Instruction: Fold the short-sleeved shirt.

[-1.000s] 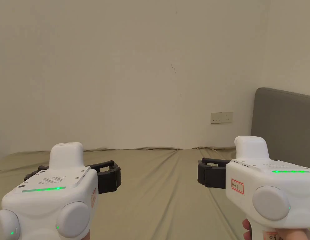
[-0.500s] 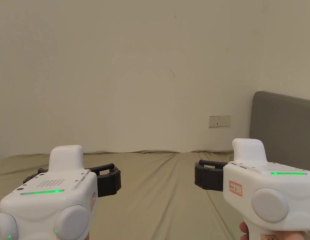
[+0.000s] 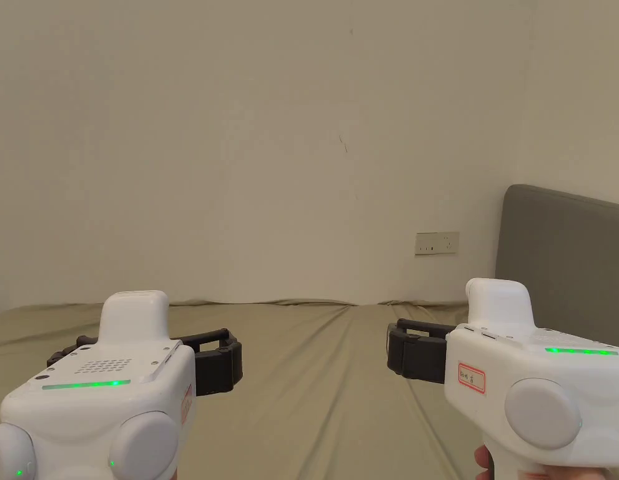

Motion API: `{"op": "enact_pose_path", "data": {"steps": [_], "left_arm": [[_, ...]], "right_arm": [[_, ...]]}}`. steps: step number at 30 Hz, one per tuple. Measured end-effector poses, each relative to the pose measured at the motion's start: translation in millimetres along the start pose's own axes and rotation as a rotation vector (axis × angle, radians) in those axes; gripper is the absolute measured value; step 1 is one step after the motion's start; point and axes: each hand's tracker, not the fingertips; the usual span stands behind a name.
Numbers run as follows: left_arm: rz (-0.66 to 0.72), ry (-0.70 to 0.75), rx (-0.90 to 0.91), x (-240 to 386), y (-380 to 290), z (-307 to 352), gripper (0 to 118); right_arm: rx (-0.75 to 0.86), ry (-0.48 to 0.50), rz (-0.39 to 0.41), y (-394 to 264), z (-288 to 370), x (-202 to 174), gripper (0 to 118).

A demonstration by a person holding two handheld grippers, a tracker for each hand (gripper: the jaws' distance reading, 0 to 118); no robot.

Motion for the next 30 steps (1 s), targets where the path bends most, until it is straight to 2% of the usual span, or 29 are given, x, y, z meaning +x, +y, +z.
{"op": "enact_pose_path", "data": {"steps": [7, 11, 14, 18, 23, 26, 30], "left_arm": [[-0.002, -0.017, -0.018, 1.0, -1.7, -1.8, 118], [0.002, -0.022, -0.030, -0.2, -4.0, -4.9, 118], [0.005, -0.024, -0.037, 0.1, -3.4, -4.5, 118], [0.001, -0.027, -0.027, 1.7, -2.4, -1.4, 118], [0.005, -0.033, -0.027, 1.7, -1.3, -2.9, 118], [0.007, -0.035, -0.031, 1.6, -0.4, -2.1, 118], [0.012, -0.039, -0.020, 0.5, 2.3, 1.6, 118]], "right_arm": [[-0.007, -0.003, -0.003, 0.0, -4.9, -1.4, 118], [-0.014, 0.021, -0.015, 0.2, -5.5, -1.8, 118], [-0.023, 0.069, -0.055, 1.7, -4.7, 1.1, 118], [-0.017, 0.028, -0.023, 0.9, -5.0, -0.3, 118], [-0.019, 0.038, -0.031, 1.7, -3.3, -0.3, 118], [-0.014, 0.019, -0.011, 1.9, -2.8, -2.5, 118], [-0.029, 0.057, -0.047, 1.6, -3.4, -1.4, 118]]}}
